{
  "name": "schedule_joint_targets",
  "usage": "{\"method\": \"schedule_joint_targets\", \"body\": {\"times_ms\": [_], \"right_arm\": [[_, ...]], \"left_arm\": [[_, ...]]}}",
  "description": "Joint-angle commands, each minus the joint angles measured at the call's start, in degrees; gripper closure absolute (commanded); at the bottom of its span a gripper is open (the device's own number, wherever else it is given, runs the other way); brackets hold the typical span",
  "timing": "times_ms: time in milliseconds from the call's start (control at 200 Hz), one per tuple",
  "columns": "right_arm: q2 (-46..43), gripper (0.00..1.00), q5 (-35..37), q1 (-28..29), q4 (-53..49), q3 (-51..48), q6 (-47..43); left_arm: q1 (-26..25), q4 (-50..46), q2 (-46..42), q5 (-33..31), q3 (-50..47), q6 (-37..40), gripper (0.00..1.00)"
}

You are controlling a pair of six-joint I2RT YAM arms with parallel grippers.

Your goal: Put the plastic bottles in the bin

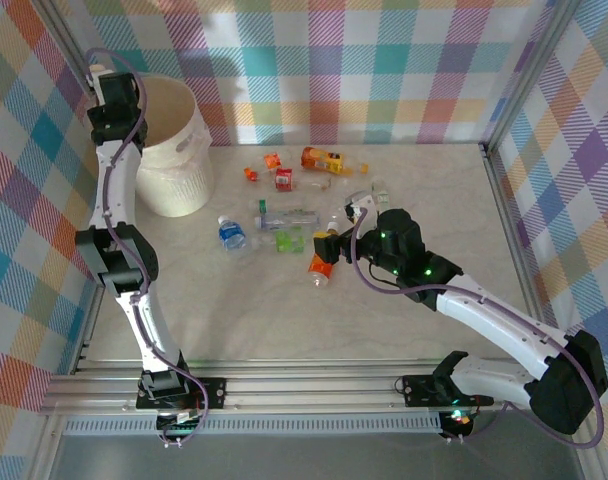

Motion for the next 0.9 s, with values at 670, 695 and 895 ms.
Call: {"method": "schedule_joint_targets", "body": {"times_ms": [670, 695, 895], "right_arm": [[-0.51, 0.0, 1.64, 0.3, 0.25, -0.57, 0.39], [-0.46, 0.0, 2.02, 0.25, 0.18, -0.57, 0.57], [-0.06, 0.0, 6.31, 0.3, -0.68, -0.79, 2.73]], "left_arm": [[0.57, -10.06, 2.13, -3.94, 8.91, -7.23, 0.13], [0.54, -10.47, 1.87, -3.15, 8.95, -7.64, 0.13], [-0.46, -12.38, -0.36, 0.53, 8.95, -10.74, 0.07]]}}
